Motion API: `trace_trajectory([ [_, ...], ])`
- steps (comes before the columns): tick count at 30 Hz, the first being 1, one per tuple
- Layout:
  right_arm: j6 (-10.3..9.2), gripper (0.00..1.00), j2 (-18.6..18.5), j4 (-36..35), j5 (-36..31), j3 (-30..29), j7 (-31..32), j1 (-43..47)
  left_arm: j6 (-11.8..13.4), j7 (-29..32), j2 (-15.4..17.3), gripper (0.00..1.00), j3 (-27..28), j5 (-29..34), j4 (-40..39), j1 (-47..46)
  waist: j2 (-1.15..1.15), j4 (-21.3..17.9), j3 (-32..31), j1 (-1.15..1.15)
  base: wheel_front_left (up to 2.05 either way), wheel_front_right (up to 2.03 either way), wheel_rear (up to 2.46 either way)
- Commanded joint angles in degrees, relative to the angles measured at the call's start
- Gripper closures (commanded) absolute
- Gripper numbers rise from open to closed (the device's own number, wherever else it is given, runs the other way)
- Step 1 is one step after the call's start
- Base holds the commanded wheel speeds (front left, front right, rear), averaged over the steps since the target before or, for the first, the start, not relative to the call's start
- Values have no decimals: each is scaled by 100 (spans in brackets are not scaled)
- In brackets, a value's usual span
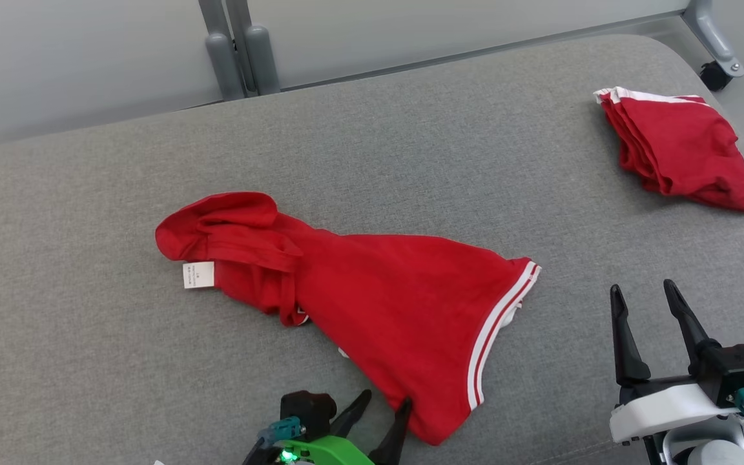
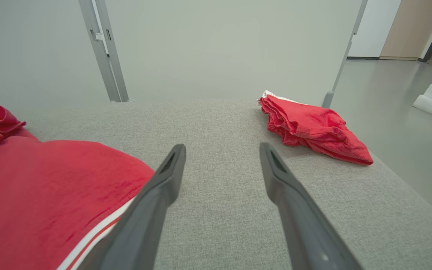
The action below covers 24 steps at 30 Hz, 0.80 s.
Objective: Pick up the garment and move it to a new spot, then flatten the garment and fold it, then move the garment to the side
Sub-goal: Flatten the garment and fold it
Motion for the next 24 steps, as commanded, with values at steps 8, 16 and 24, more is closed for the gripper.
trace_trajectory([
  [8, -11, 0, -11, 44, 46, -144, 1, 76, -349, 20, 33, 100, -287, -848, -68, -265, 0, -15, -14, 0, 0, 0, 0],
  [16, -11, 0, -13, 111, 96, -108, 1, 213, -553, -20, 75, 100, 44, -1788, -1460, -165, 0, 379, -320, 0, 0, 0, 0],
  [24, -11, 0, -10, 150, 113, -162, 1, 398, -396, 277, 690, 100, 619, -2728, -4167, 410, 0, 770, -599, 0, 0, 0, 0],
])
